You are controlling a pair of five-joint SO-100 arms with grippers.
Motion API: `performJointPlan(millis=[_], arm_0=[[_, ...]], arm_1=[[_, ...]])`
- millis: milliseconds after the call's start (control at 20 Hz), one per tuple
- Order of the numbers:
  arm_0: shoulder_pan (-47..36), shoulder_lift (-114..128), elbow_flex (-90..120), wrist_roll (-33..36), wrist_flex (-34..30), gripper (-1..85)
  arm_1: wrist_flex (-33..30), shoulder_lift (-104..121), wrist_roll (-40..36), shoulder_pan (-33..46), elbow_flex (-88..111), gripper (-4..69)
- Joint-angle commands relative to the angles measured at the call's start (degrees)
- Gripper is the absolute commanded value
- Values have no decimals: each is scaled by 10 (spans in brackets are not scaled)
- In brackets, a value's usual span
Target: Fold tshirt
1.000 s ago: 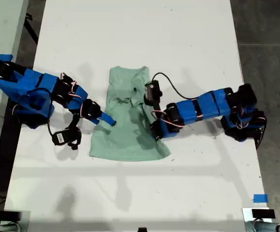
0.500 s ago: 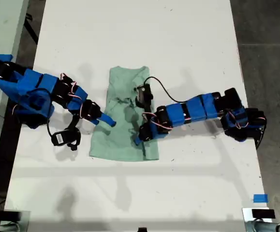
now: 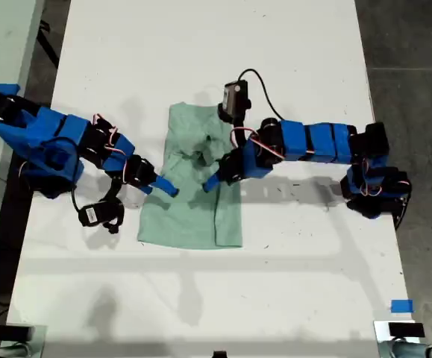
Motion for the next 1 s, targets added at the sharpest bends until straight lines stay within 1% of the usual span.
performJointPlan(millis=[0, 150, 250, 350, 500, 700, 800, 950], arm_0=[[7, 21, -34, -11, 9, 309], [6, 21, -42, -22, 39, 314], [9, 21, -45, -35, 74, 325], [13, 22, -45, -36, 105, 325], [18, 4, -46, -32, 138, 322], [25, -18, -66, -28, 186, 322], [32, -19, -67, -28, 179, 322], [48, -75, -62, -32, 134, 324]], arm_1=[[14, 54, -2, -1, -5, 252], [38, 67, -23, 2, -4, 234], [56, 78, -30, 4, 4, 214], [60, 94, -34, 5, 29, 208], [51, 120, -32, 3, 72, 204], [21, 161, -25, 0, 135, 199], [11, 173, -22, 0, 156, 197], [1, 182, -18, -3, 175, 195]])
